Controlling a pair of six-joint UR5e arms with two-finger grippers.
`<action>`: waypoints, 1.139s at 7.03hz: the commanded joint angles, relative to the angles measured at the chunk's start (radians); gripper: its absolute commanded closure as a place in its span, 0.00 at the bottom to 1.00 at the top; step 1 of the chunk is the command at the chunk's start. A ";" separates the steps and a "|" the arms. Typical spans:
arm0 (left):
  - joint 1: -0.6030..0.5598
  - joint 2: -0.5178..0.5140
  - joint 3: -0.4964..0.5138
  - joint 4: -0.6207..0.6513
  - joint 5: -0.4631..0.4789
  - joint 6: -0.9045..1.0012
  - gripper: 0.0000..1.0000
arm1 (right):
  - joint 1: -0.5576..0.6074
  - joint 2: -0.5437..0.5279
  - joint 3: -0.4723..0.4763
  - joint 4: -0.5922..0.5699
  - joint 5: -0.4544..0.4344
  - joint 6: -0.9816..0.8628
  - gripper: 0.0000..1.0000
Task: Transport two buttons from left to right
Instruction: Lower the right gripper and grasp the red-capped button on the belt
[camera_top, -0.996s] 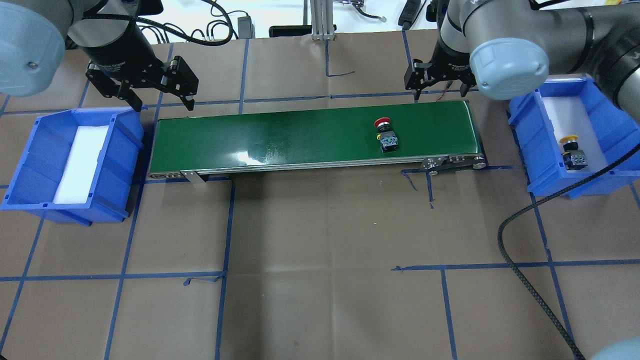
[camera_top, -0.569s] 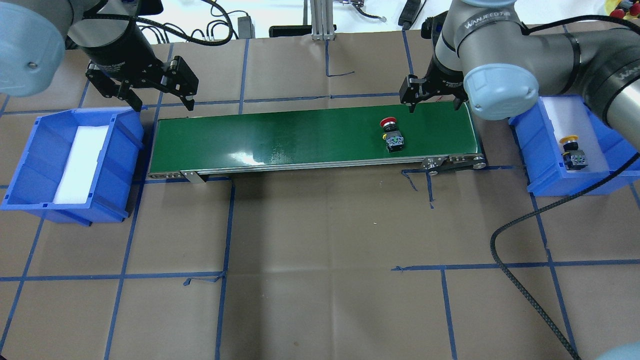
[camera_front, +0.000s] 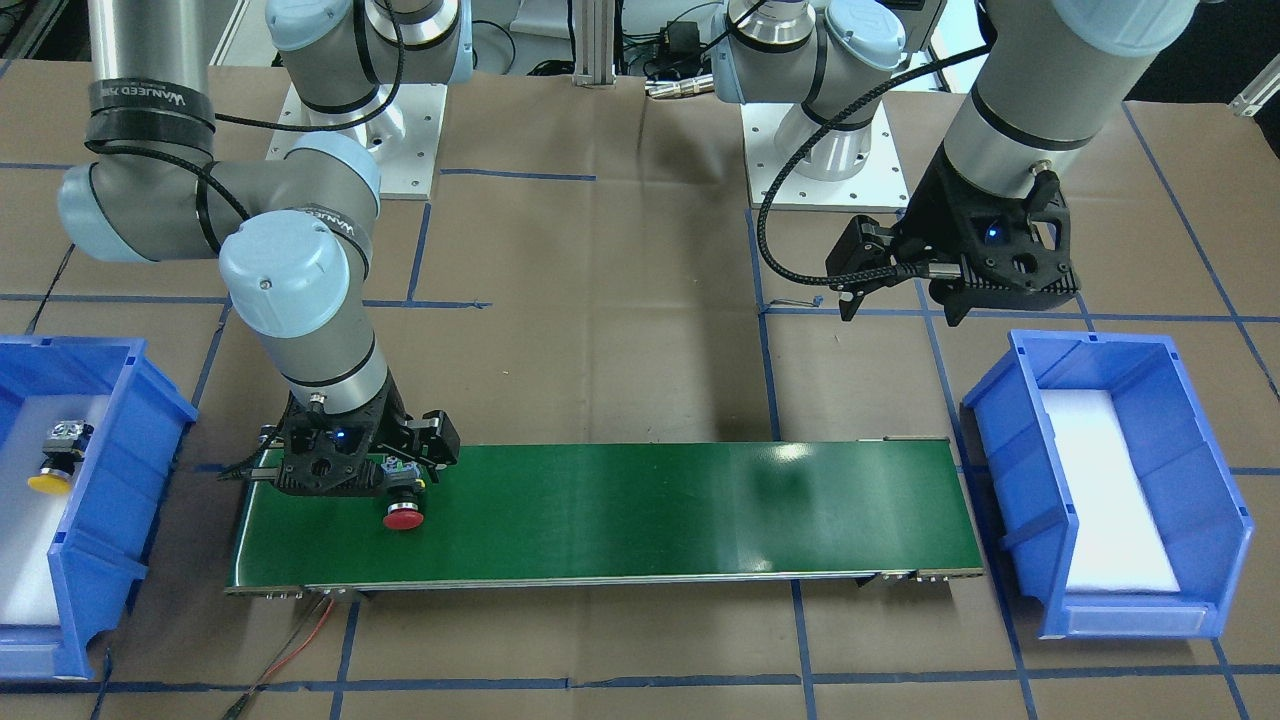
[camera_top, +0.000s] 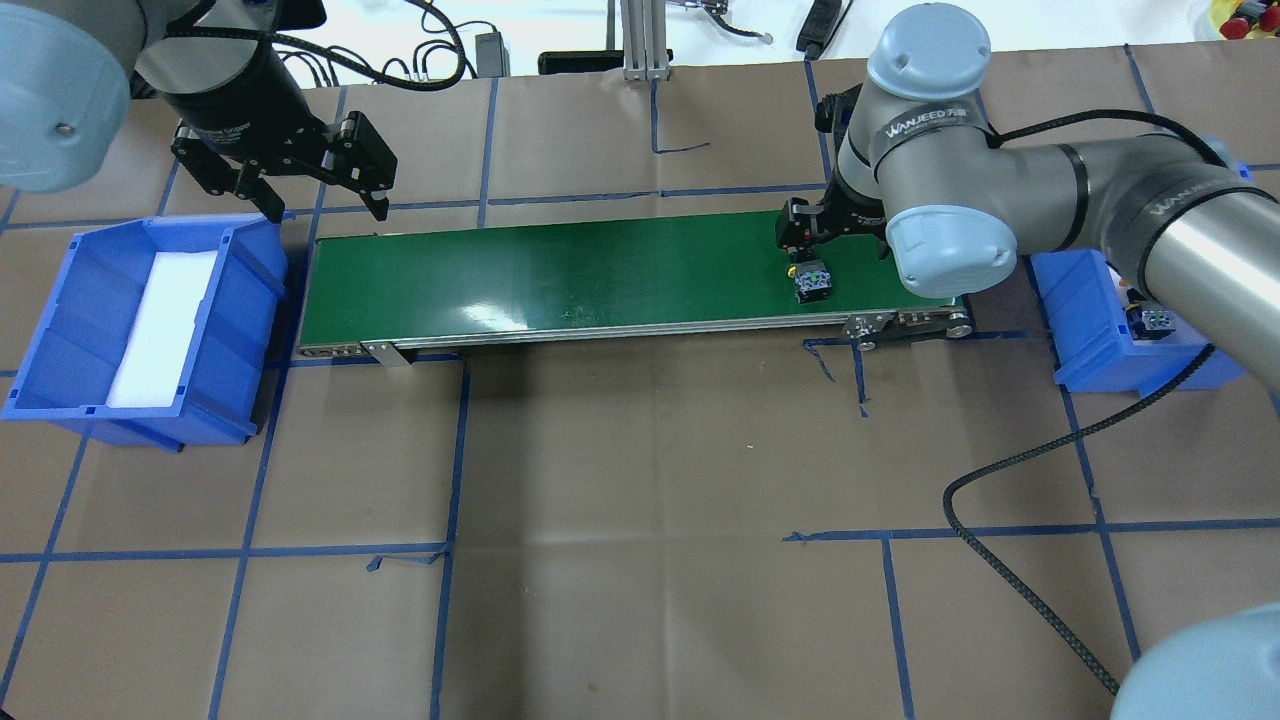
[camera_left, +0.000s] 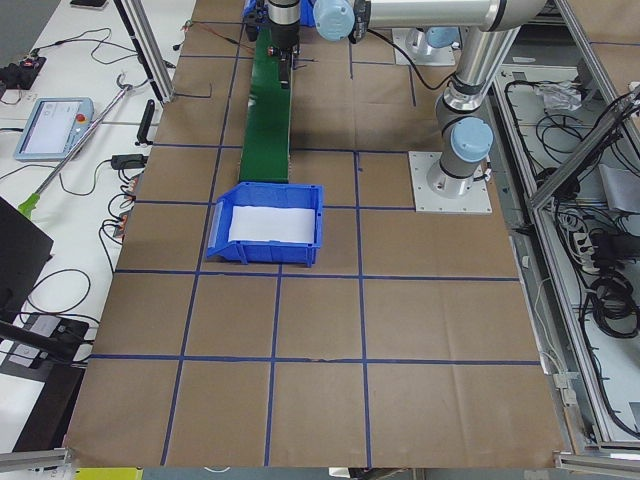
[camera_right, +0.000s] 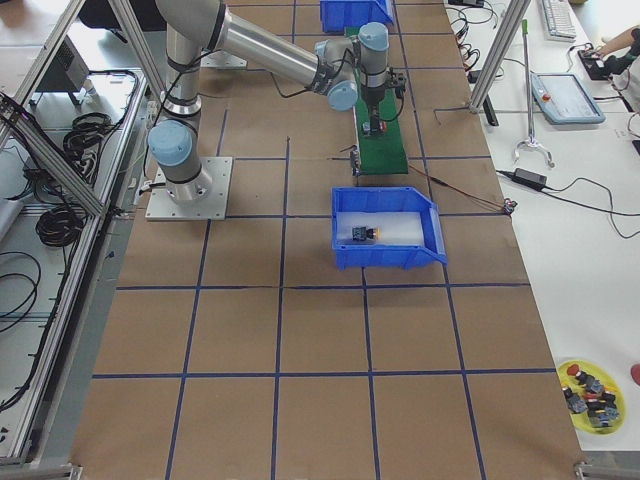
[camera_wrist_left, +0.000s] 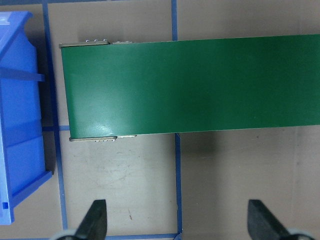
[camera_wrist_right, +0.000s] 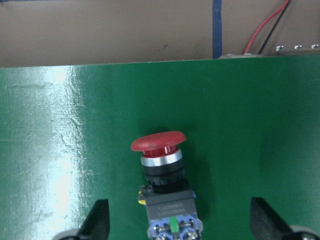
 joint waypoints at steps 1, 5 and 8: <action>0.000 0.000 0.000 0.000 0.000 0.000 0.00 | 0.002 0.042 0.002 -0.019 0.018 0.011 0.06; 0.000 0.000 0.000 0.000 0.000 0.000 0.00 | -0.015 0.038 -0.003 0.027 0.001 -0.003 0.75; 0.000 0.000 0.002 0.000 0.000 0.000 0.00 | -0.041 -0.034 -0.009 0.046 0.002 -0.013 0.95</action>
